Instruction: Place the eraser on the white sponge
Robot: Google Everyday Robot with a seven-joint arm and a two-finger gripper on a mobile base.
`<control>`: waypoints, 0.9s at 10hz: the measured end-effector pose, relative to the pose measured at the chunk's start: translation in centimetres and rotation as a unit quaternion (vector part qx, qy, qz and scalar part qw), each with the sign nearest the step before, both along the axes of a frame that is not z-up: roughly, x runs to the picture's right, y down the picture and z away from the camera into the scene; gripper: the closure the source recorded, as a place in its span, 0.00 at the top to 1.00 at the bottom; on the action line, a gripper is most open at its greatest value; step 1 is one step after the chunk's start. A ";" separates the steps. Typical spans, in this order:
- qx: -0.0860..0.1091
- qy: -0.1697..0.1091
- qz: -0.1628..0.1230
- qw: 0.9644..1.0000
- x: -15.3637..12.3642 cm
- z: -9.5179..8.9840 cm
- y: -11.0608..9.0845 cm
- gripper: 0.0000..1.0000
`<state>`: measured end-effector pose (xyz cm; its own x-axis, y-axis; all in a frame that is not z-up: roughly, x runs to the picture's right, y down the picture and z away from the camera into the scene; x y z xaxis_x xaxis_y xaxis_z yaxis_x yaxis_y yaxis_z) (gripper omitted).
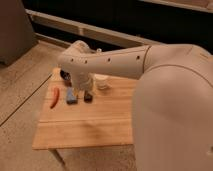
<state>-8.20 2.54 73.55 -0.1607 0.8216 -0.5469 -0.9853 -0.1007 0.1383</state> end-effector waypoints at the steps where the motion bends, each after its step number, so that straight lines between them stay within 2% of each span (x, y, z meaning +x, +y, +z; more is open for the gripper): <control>1: -0.006 0.011 0.013 1.000 0.5 0.8 0.1 0.65; 3: -0.030 0.019 0.042 0.998 0.9 3.0 1.1 0.65; 4: -0.046 0.012 0.049 0.998 0.9 4.4 1.7 0.65; 7: -0.059 -0.014 0.029 0.998 0.5 6.9 0.9 0.65; 9: -0.055 -0.029 0.008 0.998 0.8 7.6 -0.5 0.65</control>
<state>-7.39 2.00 81.20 -0.1382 0.7535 -0.6427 -0.9904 -0.1034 0.0917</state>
